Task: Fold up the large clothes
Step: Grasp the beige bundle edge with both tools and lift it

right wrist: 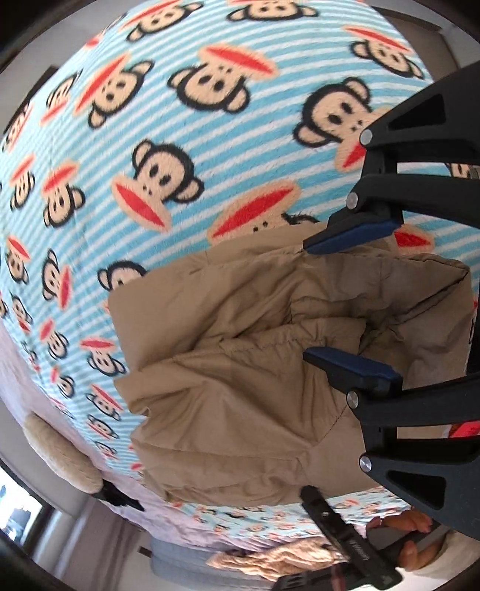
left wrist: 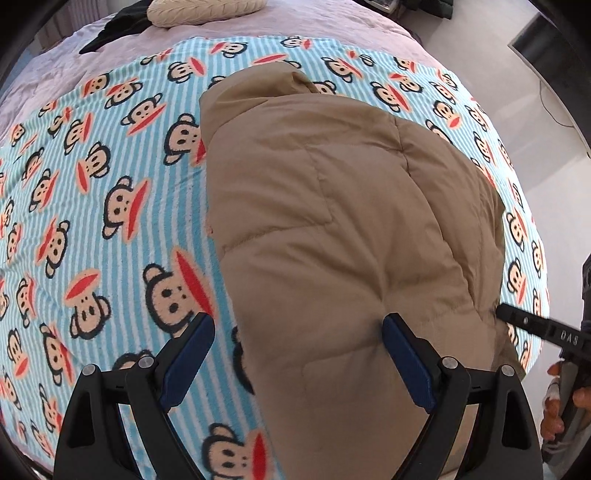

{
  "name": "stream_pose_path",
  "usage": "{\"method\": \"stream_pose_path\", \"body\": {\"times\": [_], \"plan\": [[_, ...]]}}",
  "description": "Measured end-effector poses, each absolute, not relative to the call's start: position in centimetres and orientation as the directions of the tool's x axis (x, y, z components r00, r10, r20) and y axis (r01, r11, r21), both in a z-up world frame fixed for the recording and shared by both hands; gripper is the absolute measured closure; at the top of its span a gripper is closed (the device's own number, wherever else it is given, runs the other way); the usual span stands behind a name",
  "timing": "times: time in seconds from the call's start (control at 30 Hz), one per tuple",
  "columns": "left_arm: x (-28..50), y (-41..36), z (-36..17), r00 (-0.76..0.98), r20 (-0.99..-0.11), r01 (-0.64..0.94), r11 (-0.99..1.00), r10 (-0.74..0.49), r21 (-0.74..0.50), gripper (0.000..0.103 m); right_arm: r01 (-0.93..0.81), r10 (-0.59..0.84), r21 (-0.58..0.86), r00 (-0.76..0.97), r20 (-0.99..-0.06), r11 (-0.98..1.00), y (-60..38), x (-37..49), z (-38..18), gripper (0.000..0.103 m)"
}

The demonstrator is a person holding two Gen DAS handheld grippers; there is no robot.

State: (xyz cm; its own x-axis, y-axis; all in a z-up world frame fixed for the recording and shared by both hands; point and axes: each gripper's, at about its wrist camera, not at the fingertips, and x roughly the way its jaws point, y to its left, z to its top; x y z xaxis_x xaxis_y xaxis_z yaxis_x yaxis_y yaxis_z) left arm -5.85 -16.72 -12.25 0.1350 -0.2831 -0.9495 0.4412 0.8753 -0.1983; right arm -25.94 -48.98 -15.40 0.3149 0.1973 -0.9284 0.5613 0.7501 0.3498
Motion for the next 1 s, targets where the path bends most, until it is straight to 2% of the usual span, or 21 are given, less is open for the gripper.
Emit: {"method": "stream_pose_path", "body": {"times": [0.1, 0.13, 0.33, 0.4, 0.57, 0.63, 0.87, 0.93, 1.0], "plan": [[-5.9, -15.9, -12.1, 0.14, -0.944, 0.454, 0.867, -0.298, -0.207, 0.01, 0.595, 0.171, 0.341, 0.324, -0.931, 0.728, -48.6, -26.4, -15.0, 0.041], [-5.9, -15.7, -12.1, 0.141, -0.944, 0.457, 0.865, -0.298, -0.205, 0.0, 0.607, 0.159, 0.333, 0.323, -0.933, 0.722, -48.4, -26.5, -14.9, 0.039], [-6.2, -14.5, -12.3, 0.119, -0.944, 0.49, 0.845, -0.309, -0.215, 0.0, 0.637, 0.12, 0.31, 0.323, -0.939, 0.706, -47.7, -26.8, -14.1, 0.037], [-6.1, -14.3, -12.5, 0.105, -0.944, 0.482, 0.846, -0.313, -0.227, 0.0, 0.637, 0.117, 0.307, 0.322, -0.939, 0.707, -47.5, -26.7, -14.1, 0.031], [-5.5, -14.3, -12.8, 0.077, -0.941, 0.442, 0.857, -0.33, -0.265, 0.0, 0.612, 0.125, 0.319, 0.338, -0.933, 0.723, -47.8, -26.6, -13.4, 0.03], [-5.1, -14.2, -12.8, 0.08, -0.943, 0.412, 0.872, -0.324, -0.265, 0.0, 0.59, 0.124, 0.321, 0.35, -0.928, 0.741, -48.3, -26.3, -13.2, 0.018], [-4.5, -14.7, -13.3, 0.073, -0.945, 0.329, 0.902, -0.318, -0.279, 0.0, 0.528, 0.232, 0.381, 0.328, -0.916, 0.759, -51.2, -24.1, -14.9, 0.014], [-4.4, -14.9, -13.4, 0.069, -0.945, 0.311, 0.907, -0.32, -0.284, 0.0, 0.513, 0.249, 0.392, 0.326, -0.912, 0.763, -51.7, -23.6, -15.5, 0.0], [-4.4, -15.0, -13.5, 0.067, -0.943, 0.302, 0.908, -0.326, -0.292, 0.0, 0.507, 0.265, 0.411, 0.337, -0.903, 0.758, -52.3, -23.3, -16.1, 0.0]]}}
